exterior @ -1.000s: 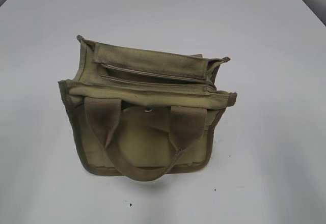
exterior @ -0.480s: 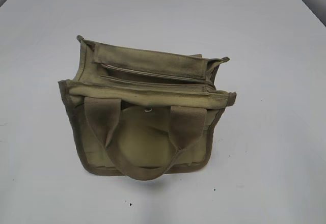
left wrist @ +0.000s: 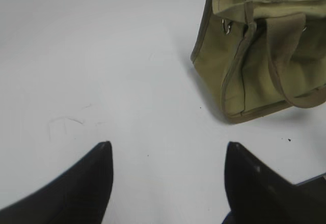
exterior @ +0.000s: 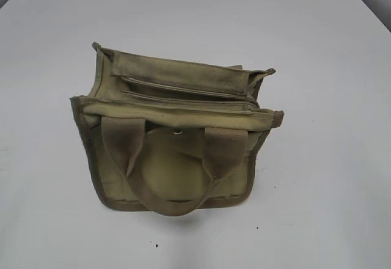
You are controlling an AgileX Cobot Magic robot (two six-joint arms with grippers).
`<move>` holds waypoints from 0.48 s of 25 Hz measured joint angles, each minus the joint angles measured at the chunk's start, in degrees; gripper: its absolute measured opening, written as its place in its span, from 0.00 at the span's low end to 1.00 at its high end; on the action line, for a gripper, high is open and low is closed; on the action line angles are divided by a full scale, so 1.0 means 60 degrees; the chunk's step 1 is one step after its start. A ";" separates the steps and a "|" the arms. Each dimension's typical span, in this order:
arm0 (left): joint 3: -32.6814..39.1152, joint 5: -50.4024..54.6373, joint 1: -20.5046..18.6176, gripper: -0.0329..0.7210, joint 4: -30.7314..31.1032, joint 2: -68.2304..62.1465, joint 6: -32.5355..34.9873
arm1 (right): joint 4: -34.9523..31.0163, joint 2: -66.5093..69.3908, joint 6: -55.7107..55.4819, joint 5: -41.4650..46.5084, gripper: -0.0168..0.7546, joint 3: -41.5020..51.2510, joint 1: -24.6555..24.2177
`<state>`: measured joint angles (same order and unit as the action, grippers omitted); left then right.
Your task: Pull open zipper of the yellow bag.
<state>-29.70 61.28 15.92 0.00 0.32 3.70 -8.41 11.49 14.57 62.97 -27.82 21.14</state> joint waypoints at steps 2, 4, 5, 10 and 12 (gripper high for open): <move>0.0000 -0.0018 0.0000 0.70 0.0000 0.0000 0.0000 | -0.0040 0.0000 0.0008 -0.0008 0.77 0.0000 0.0000; 0.0000 -0.0035 0.0000 0.70 0.0000 0.0000 0.0000 | -0.0082 0.0000 0.0008 -0.0008 0.77 0.0011 0.0000; 0.0000 -0.0035 0.0000 0.70 0.0000 0.0000 0.0000 | -0.0103 0.0000 0.0008 -0.0008 0.77 0.0011 0.0000; 0.0000 -0.0058 0.0000 0.70 0.0000 0.0000 -0.0002 | -0.0125 0.0000 0.0018 -0.0020 0.77 0.0011 0.0000; 0.0000 -0.0058 0.0000 0.70 0.0000 0.0000 -0.0011 | -0.0125 0.0000 0.0018 -0.0020 0.77 0.0011 0.0000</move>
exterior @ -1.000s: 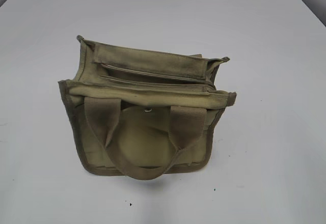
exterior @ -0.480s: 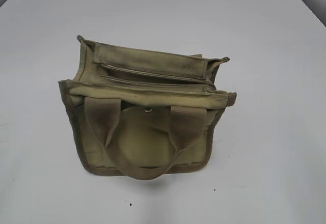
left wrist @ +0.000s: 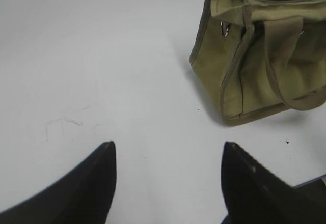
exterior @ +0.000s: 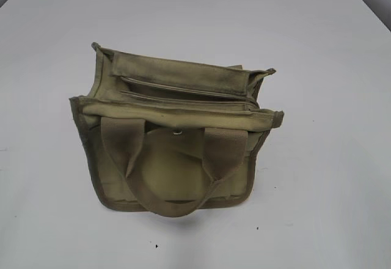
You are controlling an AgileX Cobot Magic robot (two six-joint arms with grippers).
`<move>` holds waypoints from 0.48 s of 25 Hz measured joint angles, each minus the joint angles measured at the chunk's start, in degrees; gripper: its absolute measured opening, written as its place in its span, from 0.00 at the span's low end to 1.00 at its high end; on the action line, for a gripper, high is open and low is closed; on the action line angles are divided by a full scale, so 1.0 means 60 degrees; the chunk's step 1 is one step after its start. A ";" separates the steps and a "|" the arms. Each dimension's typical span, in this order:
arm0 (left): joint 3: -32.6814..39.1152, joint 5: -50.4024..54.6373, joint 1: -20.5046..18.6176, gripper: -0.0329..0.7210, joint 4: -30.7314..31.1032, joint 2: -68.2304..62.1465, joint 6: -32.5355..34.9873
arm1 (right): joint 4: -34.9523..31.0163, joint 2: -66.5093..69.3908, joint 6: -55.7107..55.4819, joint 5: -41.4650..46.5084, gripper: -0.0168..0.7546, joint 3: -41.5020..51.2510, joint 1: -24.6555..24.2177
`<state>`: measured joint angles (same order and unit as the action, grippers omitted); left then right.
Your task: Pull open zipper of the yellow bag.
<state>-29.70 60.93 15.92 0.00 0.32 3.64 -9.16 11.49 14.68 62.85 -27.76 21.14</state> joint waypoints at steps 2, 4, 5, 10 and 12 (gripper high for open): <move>0.0000 0.0000 0.0000 0.70 0.0000 0.0000 0.0000 | 0.0000 0.0000 0.0002 0.0000 0.77 0.0000 0.0000; 0.0000 0.0000 -0.0004 0.69 0.0000 0.0000 0.0000 | -0.0009 0.0000 0.0010 0.0000 0.77 0.0000 -0.0020; 0.0000 0.0000 -0.0067 0.69 0.0000 0.0000 0.0000 | -0.0030 0.0000 0.0010 0.0000 0.77 0.0000 -0.0122; 0.0000 0.0000 -0.1274 0.69 0.0000 0.0000 0.0000 | -0.0098 -0.0225 0.0013 -0.0007 0.77 0.0000 -0.1907; 0.0000 -0.0003 -0.1900 0.69 0.0000 0.0000 0.0000 | -0.0098 -0.0644 0.0013 -0.0018 0.77 0.0000 -0.2631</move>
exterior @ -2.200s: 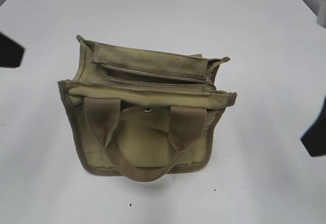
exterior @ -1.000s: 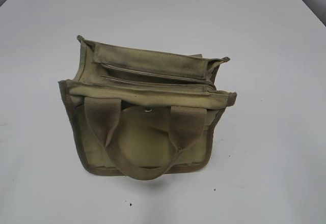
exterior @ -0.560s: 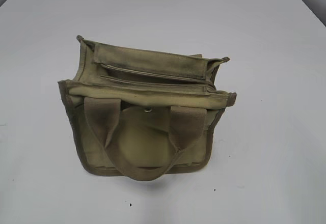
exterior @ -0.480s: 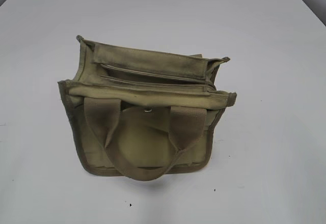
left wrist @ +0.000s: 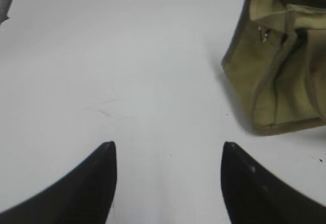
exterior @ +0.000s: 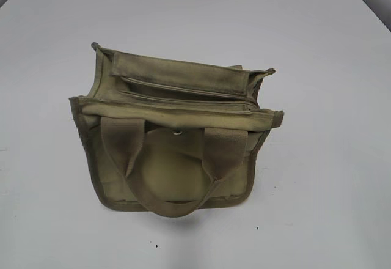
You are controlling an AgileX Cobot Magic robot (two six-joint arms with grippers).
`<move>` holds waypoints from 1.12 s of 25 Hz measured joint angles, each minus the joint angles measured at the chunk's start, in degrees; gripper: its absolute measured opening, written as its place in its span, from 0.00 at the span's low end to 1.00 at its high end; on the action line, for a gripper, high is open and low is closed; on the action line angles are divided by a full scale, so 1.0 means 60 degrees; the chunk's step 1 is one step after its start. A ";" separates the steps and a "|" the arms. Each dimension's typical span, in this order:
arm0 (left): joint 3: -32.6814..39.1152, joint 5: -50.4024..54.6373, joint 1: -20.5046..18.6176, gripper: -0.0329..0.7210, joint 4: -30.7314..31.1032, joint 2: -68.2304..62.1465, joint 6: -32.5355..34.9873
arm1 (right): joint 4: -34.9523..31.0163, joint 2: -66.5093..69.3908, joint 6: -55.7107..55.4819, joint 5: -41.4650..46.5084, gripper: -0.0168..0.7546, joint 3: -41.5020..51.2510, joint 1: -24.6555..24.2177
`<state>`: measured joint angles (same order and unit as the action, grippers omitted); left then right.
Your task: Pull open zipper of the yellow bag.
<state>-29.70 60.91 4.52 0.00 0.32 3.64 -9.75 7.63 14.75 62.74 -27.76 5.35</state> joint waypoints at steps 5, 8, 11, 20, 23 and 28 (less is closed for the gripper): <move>0.0000 0.0000 -0.0442 0.69 0.0000 0.0000 0.0000 | -0.0010 -0.1240 0.0008 0.0000 0.77 0.0000 -0.0762; 0.0000 -0.0008 -0.0442 0.69 0.0000 0.0000 0.0000 | -0.0054 -0.1336 0.0008 0.0001 0.77 0.0000 -0.0770; 0.0000 -0.0008 -0.0442 0.69 0.0000 0.0000 0.0000 | -0.0176 -0.1336 0.0008 0.0001 0.77 0.0000 -0.0770; 0.0000 -0.0008 -0.0442 0.66 0.0000 0.0000 0.0000 | -0.0896 -0.1336 0.0008 0.0001 0.77 0.0000 -0.0770; 0.0000 -0.0008 -0.0442 0.65 0.0000 0.0000 0.0000 | -0.1125 -0.1336 0.0008 -0.0031 0.77 0.0000 -0.0770; 0.0000 -0.0008 -0.0442 0.65 0.0000 0.0000 0.0000 | -0.1218 -0.1336 0.0008 -0.0135 0.77 0.0000 -0.0770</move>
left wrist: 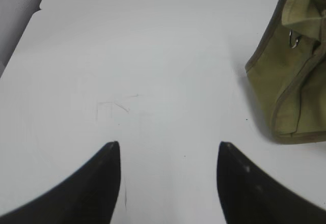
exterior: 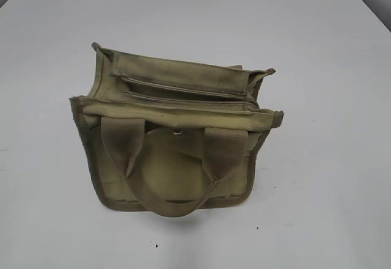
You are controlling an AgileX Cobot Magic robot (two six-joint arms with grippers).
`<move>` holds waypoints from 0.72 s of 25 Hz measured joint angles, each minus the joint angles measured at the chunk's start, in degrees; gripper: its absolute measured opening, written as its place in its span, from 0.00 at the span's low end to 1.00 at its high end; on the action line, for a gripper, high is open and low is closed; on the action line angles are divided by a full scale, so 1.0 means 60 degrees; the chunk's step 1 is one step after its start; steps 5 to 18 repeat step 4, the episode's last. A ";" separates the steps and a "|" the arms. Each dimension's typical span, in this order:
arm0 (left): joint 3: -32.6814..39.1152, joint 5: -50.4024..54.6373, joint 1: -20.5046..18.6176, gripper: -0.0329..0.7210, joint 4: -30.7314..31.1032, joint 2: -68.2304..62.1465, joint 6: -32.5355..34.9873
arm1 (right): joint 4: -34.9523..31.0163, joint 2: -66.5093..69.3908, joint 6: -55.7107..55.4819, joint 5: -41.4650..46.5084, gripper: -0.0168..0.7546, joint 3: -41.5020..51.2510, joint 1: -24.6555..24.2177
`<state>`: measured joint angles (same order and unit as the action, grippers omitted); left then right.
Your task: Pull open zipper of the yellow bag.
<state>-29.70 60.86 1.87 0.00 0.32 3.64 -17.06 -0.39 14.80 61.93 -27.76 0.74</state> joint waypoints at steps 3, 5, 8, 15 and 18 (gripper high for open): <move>0.0000 0.0000 0.0000 0.65 0.0000 0.0000 0.0000 | -0.0007 0.0000 0.0000 -0.0019 0.77 0.0000 0.0000; 0.0000 0.0000 0.0000 0.65 0.0000 0.0000 0.0000 | -0.0007 0.0000 0.0000 -0.0030 0.77 0.0000 0.0000; 0.0000 0.0000 0.0000 0.65 0.0000 0.0000 0.0000 | -0.0007 0.0000 0.0000 -0.0030 0.77 0.0000 0.0000; 0.0000 0.0000 0.0000 0.65 0.0000 0.0000 0.0000 | -0.0007 0.0000 0.0000 -0.0030 0.77 0.0000 0.0000; 0.0000 0.0000 0.0000 0.65 0.0000 0.0000 0.0000 | -0.0007 0.0000 0.0000 -0.0030 0.77 0.0000 0.0000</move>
